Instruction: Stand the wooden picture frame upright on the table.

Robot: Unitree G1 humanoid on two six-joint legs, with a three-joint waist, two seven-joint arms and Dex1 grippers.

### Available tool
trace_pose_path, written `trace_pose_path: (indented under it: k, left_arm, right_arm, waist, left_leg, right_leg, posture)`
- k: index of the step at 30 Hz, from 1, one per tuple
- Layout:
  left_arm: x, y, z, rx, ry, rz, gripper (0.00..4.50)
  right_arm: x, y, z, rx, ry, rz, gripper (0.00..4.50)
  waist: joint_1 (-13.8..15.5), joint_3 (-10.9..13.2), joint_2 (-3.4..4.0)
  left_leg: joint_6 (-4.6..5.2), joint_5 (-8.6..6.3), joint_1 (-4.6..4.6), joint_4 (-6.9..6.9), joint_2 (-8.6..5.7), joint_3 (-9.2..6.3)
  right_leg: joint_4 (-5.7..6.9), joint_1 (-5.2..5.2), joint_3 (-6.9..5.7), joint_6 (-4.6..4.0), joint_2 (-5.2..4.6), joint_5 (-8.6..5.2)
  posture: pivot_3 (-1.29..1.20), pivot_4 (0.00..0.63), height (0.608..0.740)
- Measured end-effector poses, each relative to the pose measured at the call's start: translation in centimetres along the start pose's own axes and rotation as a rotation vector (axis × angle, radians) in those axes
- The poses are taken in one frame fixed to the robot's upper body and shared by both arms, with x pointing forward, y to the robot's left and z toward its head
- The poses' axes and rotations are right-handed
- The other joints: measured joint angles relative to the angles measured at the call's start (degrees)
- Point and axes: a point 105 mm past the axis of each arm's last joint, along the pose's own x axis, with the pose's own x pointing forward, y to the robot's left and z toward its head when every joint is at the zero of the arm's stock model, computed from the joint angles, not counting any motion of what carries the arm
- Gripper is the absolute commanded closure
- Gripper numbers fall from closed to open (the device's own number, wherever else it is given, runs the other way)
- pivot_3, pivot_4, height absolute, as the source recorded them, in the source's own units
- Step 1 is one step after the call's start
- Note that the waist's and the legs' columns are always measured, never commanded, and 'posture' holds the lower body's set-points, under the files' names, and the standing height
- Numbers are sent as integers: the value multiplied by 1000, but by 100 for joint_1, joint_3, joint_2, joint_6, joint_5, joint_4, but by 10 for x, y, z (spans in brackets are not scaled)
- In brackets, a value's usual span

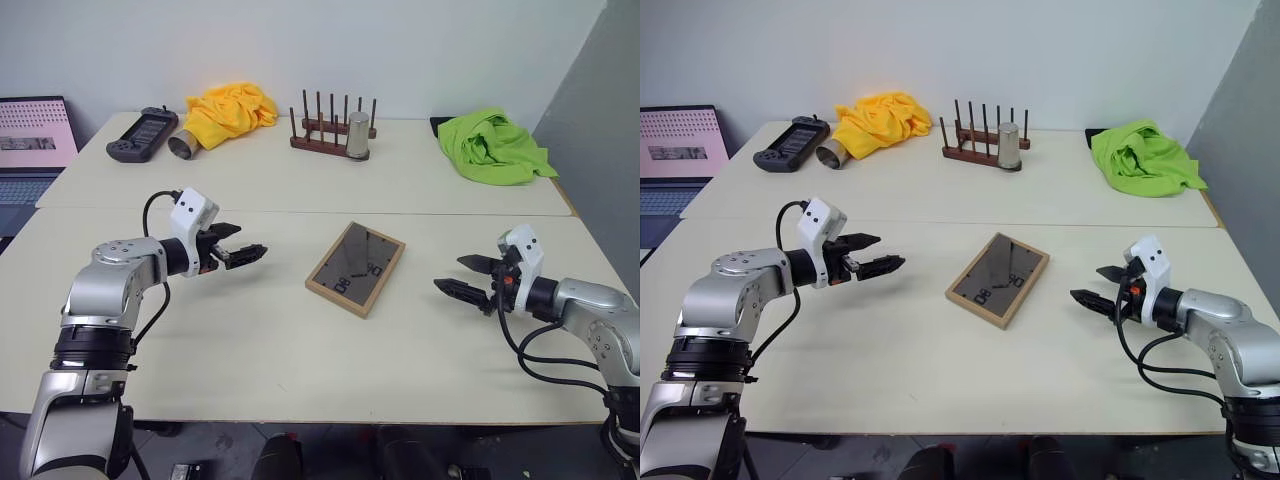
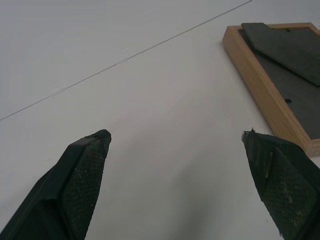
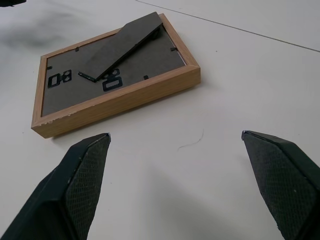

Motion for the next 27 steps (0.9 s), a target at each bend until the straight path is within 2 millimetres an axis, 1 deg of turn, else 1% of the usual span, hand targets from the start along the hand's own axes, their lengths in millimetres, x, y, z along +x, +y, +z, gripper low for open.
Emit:
trace_pose_path:
  k: [1,3,4,6,7,10,12,15,17,18,19,20,22,27]
  left_arm:
    - [1,-1,0,-2,-2,-4,362]
    - [2,-2,0,-5,-5,-10,707]
    - [2,-3,0,-8,-8,-14,844]
    - [3,-4,0,-10,-11,-19,1292]
    - [3,-4,0,-10,-11,-18,1446]
    - [4,-4,0,-12,-14,-20,2096]
    - [7,-6,0,-16,-20,-23,2631]
    - [21,-16,0,-24,-49,-49,3427]
    - [30,-24,-2,-41,-58,-68,3918]
    - [34,-26,-3,-45,-61,-73,4052]
    - [40,-30,-3,-48,-67,-83,4308]
    - [45,-34,-4,-53,-69,-91,4433]
    - [53,-40,-7,-58,-66,-104,4433]
    - [67,-53,-15,-64,-46,-148,4433]
  right_arm:
    - [0,-1,0,0,0,-6,0]
    - [1,-1,0,2,-5,-14,377]
    - [2,-1,0,3,-8,-16,476]
    - [4,-2,0,-7,-11,-21,997]
    - [6,-3,0,-13,-11,-25,1150]
    - [12,-3,1,-16,-14,-29,1883]
    - [16,-3,2,-26,-19,-38,2451]
    - [30,-4,3,-39,-18,-62,3354]
    - [39,-2,1,-36,-19,-69,3872]
    - [44,-2,1,-33,-19,-81,4027]
    - [49,-2,0,-30,-24,-89,4294]
    - [55,-1,0,-29,-28,-90,4430]
    - [64,4,-1,-37,-30,-88,4430]
    - [81,5,-2,-32,-40,-109,4430]
  waist:
    - [0,0,0]
    - [0,0,0]
    - [0,0,0]
    - [0,0,0]
    - [0,0,0]
    - [0,0,0]
    - [2,0,0]
    - [4,0,0]
    - [3,0,0]
    - [-1,0,0]
    - [2,0,0]
    - [1,0,0]
    - [0,0,0]
    - [2,0,0]
  left_leg:
    - [0,0,0,0,0,0]
    - [0,0,0,0,0,0]
    - [0,0,1,0,0,0]
    - [0,0,1,0,0,0]
    - [0,0,0,0,0,0]
    - [0,0,1,1,0,0]
    - [0,0,0,1,0,0]
    - [0,0,0,5,-1,0]
    - [0,0,0,4,0,-1]
    - [0,0,0,4,0,0]
    - [0,0,0,4,0,0]
    - [0,0,0,5,0,0]
    - [0,0,0,4,-1,0]
    - [0,0,0,4,-1,-1]
  right_leg:
    - [0,0,0,0,0,0]
    - [0,0,0,0,0,0]
    - [1,0,0,0,0,0]
    - [1,0,0,0,0,0]
    - [1,0,0,0,0,0]
    - [2,0,0,0,0,0]
    - [1,0,0,0,0,0]
    - [4,1,-1,0,-1,1]
    - [4,0,-1,0,0,1]
    - [5,0,0,0,0,1]
    - [5,0,0,0,0,1]
    - [6,0,0,0,0,1]
    - [6,0,0,-1,0,1]
    - [8,0,0,-1,-1,1]
  posture:
    - [0,150,740]
    - [0,150,740]
    - [0,150,740]
    - [0,150,740]
    - [0,150,740]
    - [0,150,740]
    - [0,150,740]
    - [0,150,740]
    - [0,150,740]
    - [0,150,740]
    - [0,150,740]
    - [0,150,740]
    - [0,150,740]
    - [0,150,740]
